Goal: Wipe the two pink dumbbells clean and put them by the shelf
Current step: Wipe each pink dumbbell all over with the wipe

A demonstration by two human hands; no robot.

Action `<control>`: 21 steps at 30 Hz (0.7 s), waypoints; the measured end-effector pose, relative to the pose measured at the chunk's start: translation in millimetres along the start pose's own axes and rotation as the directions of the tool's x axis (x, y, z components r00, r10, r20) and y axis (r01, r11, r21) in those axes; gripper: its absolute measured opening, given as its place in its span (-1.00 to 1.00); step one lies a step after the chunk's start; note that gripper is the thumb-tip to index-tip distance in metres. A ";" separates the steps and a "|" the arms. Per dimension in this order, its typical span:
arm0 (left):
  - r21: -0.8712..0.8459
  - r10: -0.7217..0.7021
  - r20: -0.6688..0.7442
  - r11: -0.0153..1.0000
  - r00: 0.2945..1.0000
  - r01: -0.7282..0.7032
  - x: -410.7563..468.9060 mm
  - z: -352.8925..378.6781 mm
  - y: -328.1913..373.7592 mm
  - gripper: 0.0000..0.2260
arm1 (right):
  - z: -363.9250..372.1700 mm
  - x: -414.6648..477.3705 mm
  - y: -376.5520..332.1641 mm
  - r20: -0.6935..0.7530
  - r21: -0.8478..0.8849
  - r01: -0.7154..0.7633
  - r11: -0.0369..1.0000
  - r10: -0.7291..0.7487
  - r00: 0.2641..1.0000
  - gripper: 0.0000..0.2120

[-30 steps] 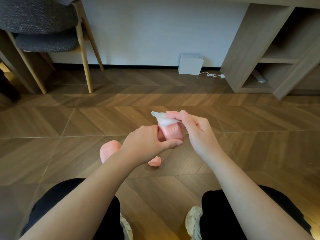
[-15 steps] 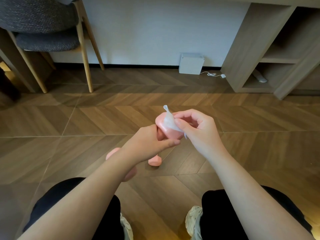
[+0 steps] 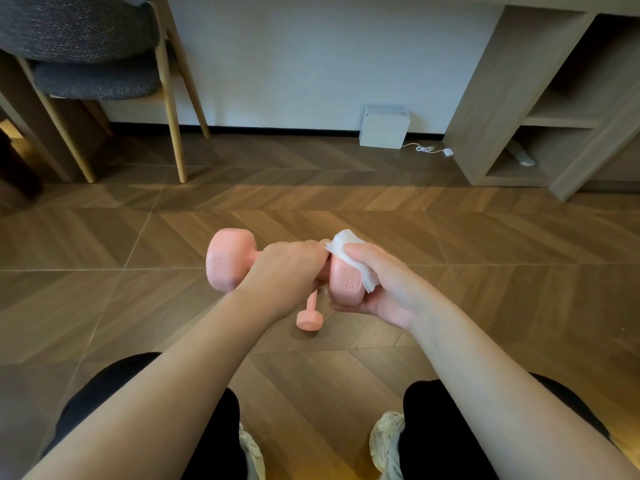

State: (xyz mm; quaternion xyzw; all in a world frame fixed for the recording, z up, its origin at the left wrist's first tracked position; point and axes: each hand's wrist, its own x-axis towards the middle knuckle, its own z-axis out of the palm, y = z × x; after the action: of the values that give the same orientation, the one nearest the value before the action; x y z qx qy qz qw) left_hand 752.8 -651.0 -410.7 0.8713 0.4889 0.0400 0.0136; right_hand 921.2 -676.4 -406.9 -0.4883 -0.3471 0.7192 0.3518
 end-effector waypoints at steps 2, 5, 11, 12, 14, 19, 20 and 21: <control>-0.012 0.001 -0.077 1.000 0.997 -0.002 0.8 2.6 0.5 -0.83 | 4.1 4.3 1.7 -0.114 0.028 0.052 0.998 -0.048 0.992 -0.54; -0.071 -0.035 -0.250 0.997 0.968 0.017 -2.6 6.4 -4.8 -0.72 | 5.5 6.0 0.1 -0.180 0.051 0.118 0.992 -0.108 0.978 -0.44; -0.686 -0.418 -0.179 0.701 0.891 0.192 -15.3 -17.0 2.0 -0.83 | 0.5 -1.1 -11.4 -0.269 0.205 0.229 0.951 -0.170 0.948 -0.66; -0.773 -0.459 0.007 0.561 0.888 0.296 -12.2 -18.1 2.7 -0.75 | -0.2 -0.9 -12.5 -0.271 0.224 0.258 0.940 -0.194 0.943 -0.64; -0.888 -0.432 0.322 0.170 0.842 0.427 -5.1 -20.6 4.6 -0.65 | 1.7 -1.7 -13.0 -0.257 0.211 0.307 0.928 -0.250 0.934 -0.58; -0.605 -0.479 0.441 -0.784 0.759 -0.143 15.1 -29.5 10.4 -0.80 | 23.0 -0.1 0.5 -0.186 0.053 0.385 0.921 -0.370 0.910 -0.45; -0.511 -0.502 0.502 -0.829 0.704 -0.227 17.4 -30.1 8.4 -0.78 | 26.2 1.7 3.4 -0.149 -0.009 0.386 0.923 -0.383 0.912 -0.43; -0.459 -0.514 0.555 -0.845 0.654 -0.274 18.1 -30.6 5.7 -0.75 | 29.5 2.8 5.4 -0.107 -0.084 0.375 0.923 -0.382 0.918 -0.43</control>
State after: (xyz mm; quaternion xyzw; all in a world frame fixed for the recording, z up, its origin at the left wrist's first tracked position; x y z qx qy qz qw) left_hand 764.5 -639.0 -378.8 -0.0456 0.3575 0.6309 0.6871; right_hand 891.5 -681.4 -404.4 -0.4655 -0.4351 0.5955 0.4892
